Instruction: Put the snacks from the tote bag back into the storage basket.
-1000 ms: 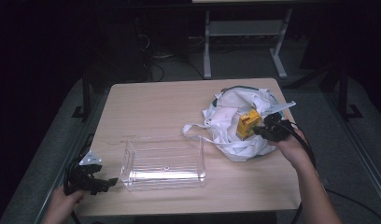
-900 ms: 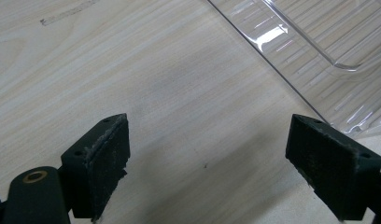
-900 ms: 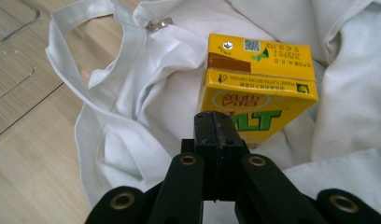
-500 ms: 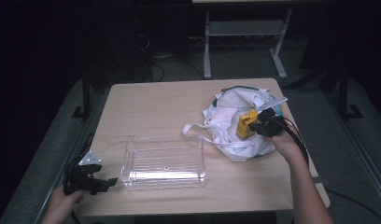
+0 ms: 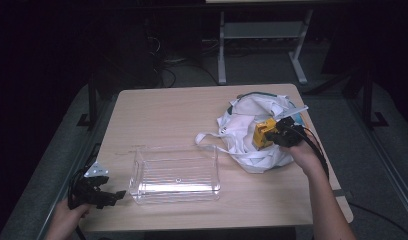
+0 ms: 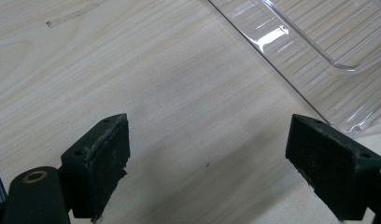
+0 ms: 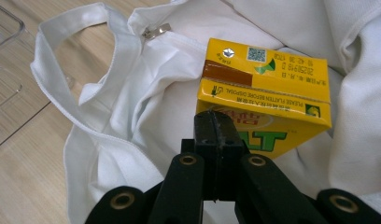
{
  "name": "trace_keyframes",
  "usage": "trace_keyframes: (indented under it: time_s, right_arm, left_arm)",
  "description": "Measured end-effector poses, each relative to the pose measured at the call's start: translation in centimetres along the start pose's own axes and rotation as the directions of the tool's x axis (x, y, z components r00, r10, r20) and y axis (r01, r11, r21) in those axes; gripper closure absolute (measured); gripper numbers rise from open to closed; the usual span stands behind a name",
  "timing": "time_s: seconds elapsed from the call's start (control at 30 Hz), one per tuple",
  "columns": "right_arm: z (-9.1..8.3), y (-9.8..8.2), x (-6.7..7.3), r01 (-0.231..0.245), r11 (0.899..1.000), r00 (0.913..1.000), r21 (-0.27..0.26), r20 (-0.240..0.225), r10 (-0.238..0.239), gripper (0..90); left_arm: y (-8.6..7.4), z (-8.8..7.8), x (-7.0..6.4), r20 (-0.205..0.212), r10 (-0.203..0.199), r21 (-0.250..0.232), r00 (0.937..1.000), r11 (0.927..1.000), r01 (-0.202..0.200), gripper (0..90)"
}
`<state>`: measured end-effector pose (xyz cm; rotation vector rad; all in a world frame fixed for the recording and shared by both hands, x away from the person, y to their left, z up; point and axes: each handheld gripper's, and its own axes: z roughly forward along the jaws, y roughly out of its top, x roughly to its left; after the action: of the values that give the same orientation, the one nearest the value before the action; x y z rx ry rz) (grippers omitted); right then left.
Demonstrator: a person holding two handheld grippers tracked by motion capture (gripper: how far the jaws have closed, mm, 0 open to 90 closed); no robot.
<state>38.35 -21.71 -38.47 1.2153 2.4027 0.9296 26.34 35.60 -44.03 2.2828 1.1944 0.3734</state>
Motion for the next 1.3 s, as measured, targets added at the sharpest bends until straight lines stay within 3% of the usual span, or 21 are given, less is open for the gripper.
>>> trace_keyframes:
  time_s: [0.77,1.3]
  right_arm:
    - [1.3,0.7,1.7,0.017,0.999,0.9998,-0.043,0.010,-0.016,90.0]
    - [2.6,1.4,2.4,0.015,0.998,0.9988,-0.065,0.048,-0.012,90.0]
  left_arm:
    - [0.0,0.1,-0.1,0.005,0.001,0.000,1.0000,1.0000,-0.001,13.7]
    - [-0.8,-0.4,-0.1,-0.008,-0.007,-0.003,0.9999,1.0000,0.007,13.7]
